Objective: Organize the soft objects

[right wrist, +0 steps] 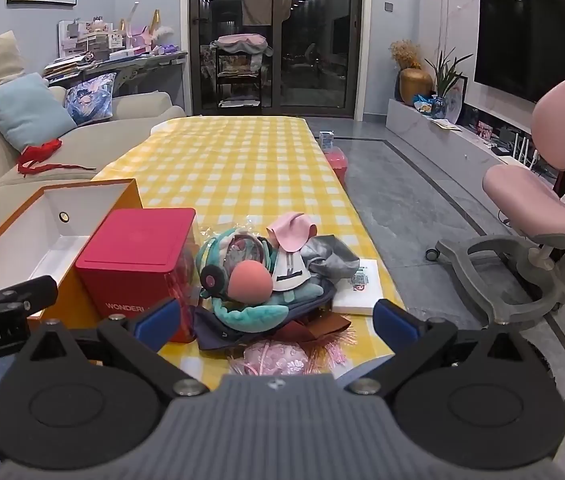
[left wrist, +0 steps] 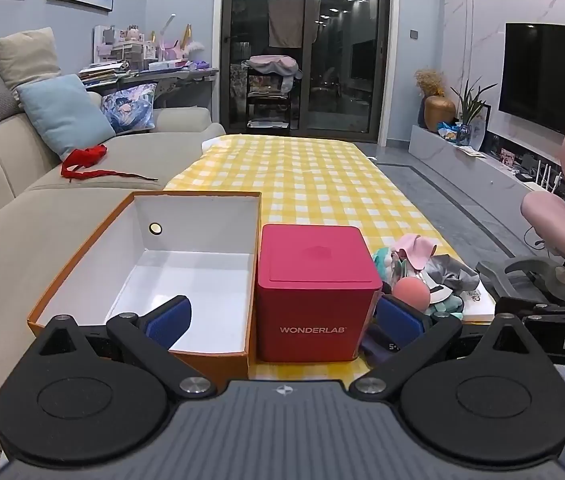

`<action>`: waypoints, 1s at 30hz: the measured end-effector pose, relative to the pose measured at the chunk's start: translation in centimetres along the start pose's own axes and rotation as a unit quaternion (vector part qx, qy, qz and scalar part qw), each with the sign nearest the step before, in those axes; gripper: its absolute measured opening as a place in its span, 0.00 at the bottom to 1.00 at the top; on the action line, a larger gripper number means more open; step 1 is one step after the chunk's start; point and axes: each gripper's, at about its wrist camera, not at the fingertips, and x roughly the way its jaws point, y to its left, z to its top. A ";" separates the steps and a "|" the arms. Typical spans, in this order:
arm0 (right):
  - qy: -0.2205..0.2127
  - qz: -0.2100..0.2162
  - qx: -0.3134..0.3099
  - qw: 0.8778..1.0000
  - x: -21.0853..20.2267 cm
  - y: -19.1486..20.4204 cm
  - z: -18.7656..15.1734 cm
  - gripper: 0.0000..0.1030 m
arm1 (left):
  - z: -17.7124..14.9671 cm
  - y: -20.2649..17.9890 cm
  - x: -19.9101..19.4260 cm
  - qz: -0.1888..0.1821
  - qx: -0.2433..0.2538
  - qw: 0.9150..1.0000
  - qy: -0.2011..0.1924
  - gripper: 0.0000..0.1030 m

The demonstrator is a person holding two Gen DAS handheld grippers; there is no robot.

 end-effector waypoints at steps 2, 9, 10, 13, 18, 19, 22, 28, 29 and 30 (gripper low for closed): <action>0.000 0.000 0.002 1.000 0.0 -0.1 0.0 0.97 | 0.0 0.0 0.0 0.000 0.000 1.000 -0.001 1.00; 0.009 -0.011 0.001 1.000 0.0 -0.2 0.0 0.97 | -0.4 -0.1 0.2 -0.003 -0.001 1.000 0.001 1.00; 0.010 -0.011 0.001 1.000 0.0 -0.2 0.0 0.97 | -0.4 -0.1 0.3 -0.003 0.000 1.000 0.001 1.00; 0.009 -0.013 0.004 1.000 0.0 -0.3 0.0 0.97 | -0.4 -0.1 0.3 -0.003 -0.001 1.000 0.002 1.00; 0.012 -0.013 0.002 1.000 0.1 -0.2 0.0 0.97 | -0.5 -0.2 0.3 -0.003 -0.001 1.000 0.002 1.00; 0.012 -0.012 0.001 1.000 0.1 -0.2 0.0 0.97 | -0.4 -0.1 0.3 -0.003 -0.001 1.000 0.002 1.00; 0.011 -0.012 0.001 1.000 0.1 -0.1 -0.1 0.97 | -0.5 -0.2 0.4 -0.003 0.000 1.000 0.002 1.00; 0.012 -0.012 0.001 1.000 0.1 -0.1 -0.1 0.97 | -0.7 -0.2 0.6 -0.006 0.000 1.000 0.007 1.00; 0.012 -0.012 0.001 1.000 0.1 -0.1 -0.1 0.97 | -0.8 -0.2 0.6 -0.006 0.000 1.000 0.007 1.00; 0.011 -0.012 0.001 1.000 0.1 -0.1 -0.1 0.97 | -0.8 -0.2 0.7 -0.007 0.000 1.000 0.008 1.00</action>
